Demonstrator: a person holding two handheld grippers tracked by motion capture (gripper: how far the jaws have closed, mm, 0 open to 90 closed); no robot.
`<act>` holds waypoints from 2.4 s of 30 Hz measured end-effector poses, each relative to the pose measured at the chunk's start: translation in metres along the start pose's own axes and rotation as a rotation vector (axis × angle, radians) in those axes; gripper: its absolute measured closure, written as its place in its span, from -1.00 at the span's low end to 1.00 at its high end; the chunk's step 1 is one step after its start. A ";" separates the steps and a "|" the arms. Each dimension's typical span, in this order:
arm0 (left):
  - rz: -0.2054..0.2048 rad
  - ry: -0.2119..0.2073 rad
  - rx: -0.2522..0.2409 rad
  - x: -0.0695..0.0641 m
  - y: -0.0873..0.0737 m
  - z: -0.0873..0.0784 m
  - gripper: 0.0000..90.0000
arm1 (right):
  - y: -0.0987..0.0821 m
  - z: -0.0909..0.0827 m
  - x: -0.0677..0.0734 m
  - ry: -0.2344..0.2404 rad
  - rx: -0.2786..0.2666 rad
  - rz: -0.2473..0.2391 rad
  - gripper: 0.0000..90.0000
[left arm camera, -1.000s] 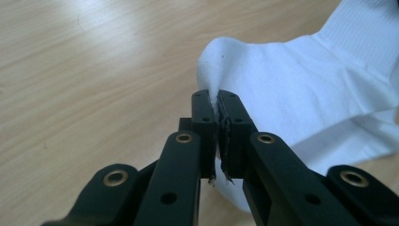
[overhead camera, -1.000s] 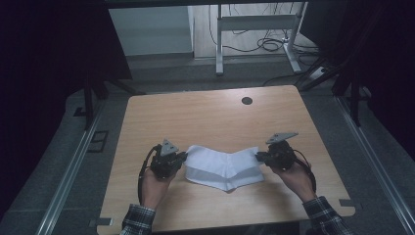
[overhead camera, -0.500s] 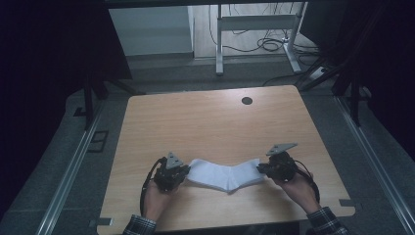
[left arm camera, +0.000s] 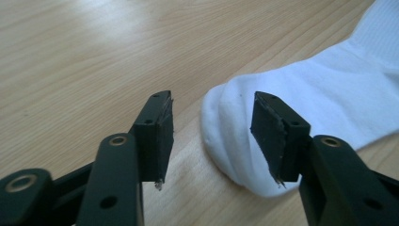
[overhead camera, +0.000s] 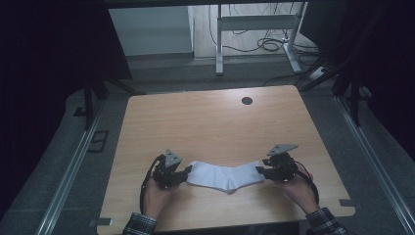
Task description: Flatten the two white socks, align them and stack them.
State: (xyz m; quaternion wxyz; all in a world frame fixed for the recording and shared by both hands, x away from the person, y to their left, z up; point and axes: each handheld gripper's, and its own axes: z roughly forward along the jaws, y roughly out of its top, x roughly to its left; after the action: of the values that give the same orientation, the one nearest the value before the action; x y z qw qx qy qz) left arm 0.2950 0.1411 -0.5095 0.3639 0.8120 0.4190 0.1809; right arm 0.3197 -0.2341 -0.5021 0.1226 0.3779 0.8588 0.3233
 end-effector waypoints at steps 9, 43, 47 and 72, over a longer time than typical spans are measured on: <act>-0.039 -0.042 0.040 0.006 -0.009 0.023 0.06 | -0.008 0.018 0.001 0.005 0.029 0.006 0.13; -0.021 -0.103 0.015 0.002 0.007 0.017 0.81 | 0.005 0.005 0.000 0.020 -0.035 -0.006 0.75; -0.014 -0.095 0.005 0.003 0.014 0.015 0.81 | 0.012 0.000 -0.004 0.013 -0.055 -0.005 0.75; -0.003 -0.011 -0.032 0.027 0.065 0.016 0.81 | 0.058 0.000 -0.029 -0.030 -0.114 0.024 0.76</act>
State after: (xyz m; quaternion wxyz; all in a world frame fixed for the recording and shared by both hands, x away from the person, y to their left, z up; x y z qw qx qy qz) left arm 0.3564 0.1311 -0.4723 0.3792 0.8064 0.4154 0.1826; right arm 0.3727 -0.2255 -0.4653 0.1527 0.3856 0.8325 0.3674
